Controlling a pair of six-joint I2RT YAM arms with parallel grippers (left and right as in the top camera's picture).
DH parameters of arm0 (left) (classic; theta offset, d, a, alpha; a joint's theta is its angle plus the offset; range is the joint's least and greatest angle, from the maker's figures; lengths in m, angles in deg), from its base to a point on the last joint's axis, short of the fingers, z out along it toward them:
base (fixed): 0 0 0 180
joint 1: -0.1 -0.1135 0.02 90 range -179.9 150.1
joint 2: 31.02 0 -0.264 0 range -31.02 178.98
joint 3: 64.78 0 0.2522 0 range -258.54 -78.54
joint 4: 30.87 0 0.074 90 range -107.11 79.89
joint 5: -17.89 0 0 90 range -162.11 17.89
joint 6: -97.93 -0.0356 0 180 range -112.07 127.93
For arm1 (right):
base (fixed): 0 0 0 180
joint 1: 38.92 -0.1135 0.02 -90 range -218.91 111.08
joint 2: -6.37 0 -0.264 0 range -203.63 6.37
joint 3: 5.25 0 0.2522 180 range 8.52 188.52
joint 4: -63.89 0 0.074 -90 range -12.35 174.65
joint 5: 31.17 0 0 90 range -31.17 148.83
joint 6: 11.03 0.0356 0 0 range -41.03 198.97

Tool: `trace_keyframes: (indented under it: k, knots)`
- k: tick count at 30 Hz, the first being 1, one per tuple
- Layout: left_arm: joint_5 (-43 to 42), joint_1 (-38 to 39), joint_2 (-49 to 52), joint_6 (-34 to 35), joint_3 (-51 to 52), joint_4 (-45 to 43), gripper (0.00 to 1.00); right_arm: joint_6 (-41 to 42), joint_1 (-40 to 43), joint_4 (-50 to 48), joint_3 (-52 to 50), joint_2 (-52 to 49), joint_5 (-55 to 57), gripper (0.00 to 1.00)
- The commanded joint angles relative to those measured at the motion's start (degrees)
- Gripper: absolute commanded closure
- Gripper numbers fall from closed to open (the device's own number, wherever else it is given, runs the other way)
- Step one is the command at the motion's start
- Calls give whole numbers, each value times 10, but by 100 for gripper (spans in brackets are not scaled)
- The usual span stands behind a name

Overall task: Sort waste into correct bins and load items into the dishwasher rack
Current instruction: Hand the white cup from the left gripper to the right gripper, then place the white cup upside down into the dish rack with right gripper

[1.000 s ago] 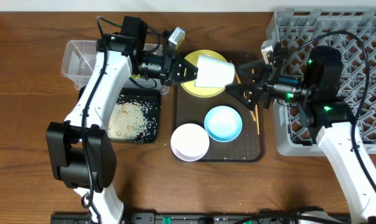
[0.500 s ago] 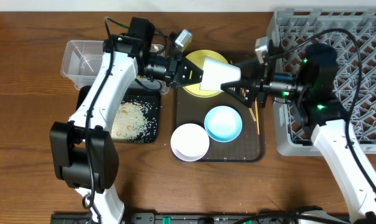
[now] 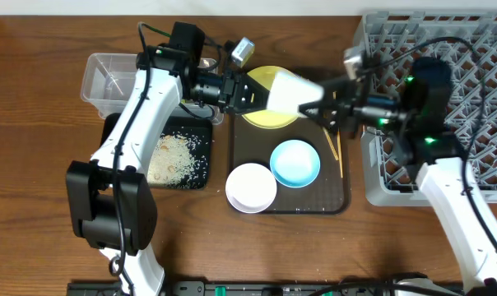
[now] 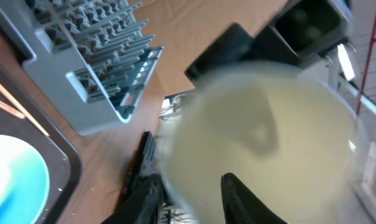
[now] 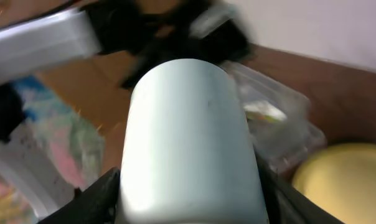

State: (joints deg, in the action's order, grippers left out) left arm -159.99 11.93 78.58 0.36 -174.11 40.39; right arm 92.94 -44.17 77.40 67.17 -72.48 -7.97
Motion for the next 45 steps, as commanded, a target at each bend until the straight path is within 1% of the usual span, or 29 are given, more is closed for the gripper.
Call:
trace_keyframes:
  k: [1, 4, 6, 8, 11, 14, 16, 19, 25, 29, 39, 45]
  knots:
    - [54, -13, -9, -8, -7, -7, 66, 21, 56, 63, 1, 11, 57, 54]
    - [168, -16, -36, -7, -17, -8, 65, -16, 104, 188, 3, 29, 134, 53]
    - [268, -14, -66, -7, -21, -10, 64, -43, 132, 281, 13, 45, 189, 54]
    - [365, -7, -101, -7, -21, -10, 63, -59, 143, 361, 32, 60, 249, 55]
    - [484, 5, -141, 5, -21, -10, 62, -71, 141, 475, 83, 79, 347, 56]
    - [548, 11, -162, 12, -21, -5, 62, -74, 134, 577, 142, 89, 436, 56]
    - [573, 12, -167, 14, -21, 2, 62, -72, 130, 641, 180, 89, 497, 56]
    - [600, 12, -165, 19, -19, 12, 62, -64, 129, 700, 201, 89, 556, 54]
    - [667, 12, -160, 23, -17, 43, 64, -40, 129, 768, 200, 68, 635, 54]
    - [695, 12, -160, 25, -16, 55, 64, -33, 129, 785, 200, 30, 656, 54]
    - [696, 12, -160, 25, -11, 61, 64, -27, 126, 786, 200, -89, 668, 52]
    - [696, 12, -160, 25, -11, 61, 64, -27, 123, 774, 199, -149, 668, 47]
